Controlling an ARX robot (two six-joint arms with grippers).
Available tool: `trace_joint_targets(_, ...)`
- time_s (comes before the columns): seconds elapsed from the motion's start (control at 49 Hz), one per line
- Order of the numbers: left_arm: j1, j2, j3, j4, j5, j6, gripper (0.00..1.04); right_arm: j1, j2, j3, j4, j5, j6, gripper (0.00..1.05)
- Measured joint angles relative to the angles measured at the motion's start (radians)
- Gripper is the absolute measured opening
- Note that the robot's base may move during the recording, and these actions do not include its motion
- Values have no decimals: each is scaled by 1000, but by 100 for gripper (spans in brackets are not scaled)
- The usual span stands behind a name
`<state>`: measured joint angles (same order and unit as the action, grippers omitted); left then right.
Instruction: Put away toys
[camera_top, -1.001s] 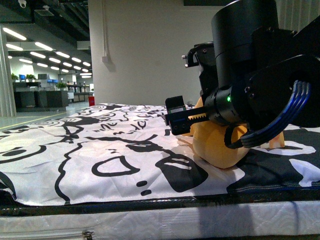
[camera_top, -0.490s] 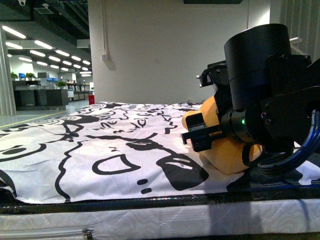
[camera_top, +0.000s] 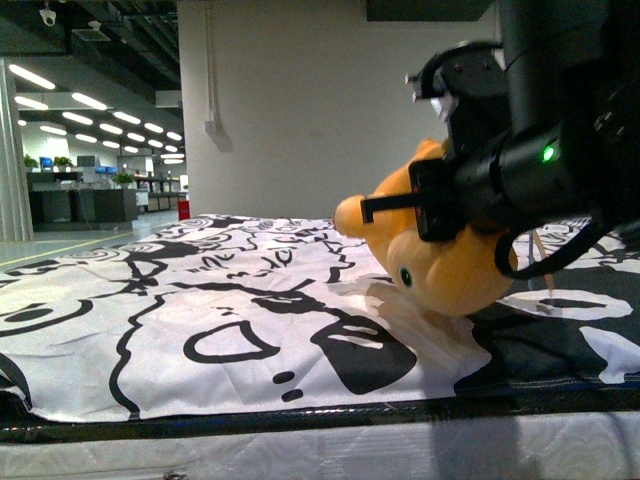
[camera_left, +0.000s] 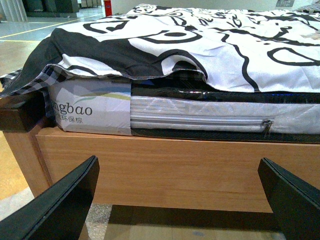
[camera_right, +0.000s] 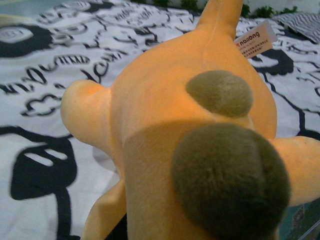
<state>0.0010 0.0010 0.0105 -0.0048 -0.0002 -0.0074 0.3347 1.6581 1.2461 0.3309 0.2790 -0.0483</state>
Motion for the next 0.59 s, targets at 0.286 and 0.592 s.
trace_joint_targets(0.286, 0, 0, 0, 0, 0, 0, 99, -122, -418, -182, -13, -269, 105, 8)
trace_joint_targets(0.592, 0, 0, 0, 0, 0, 0, 99, -285, -998, -633, -73, -552, 238, 8)
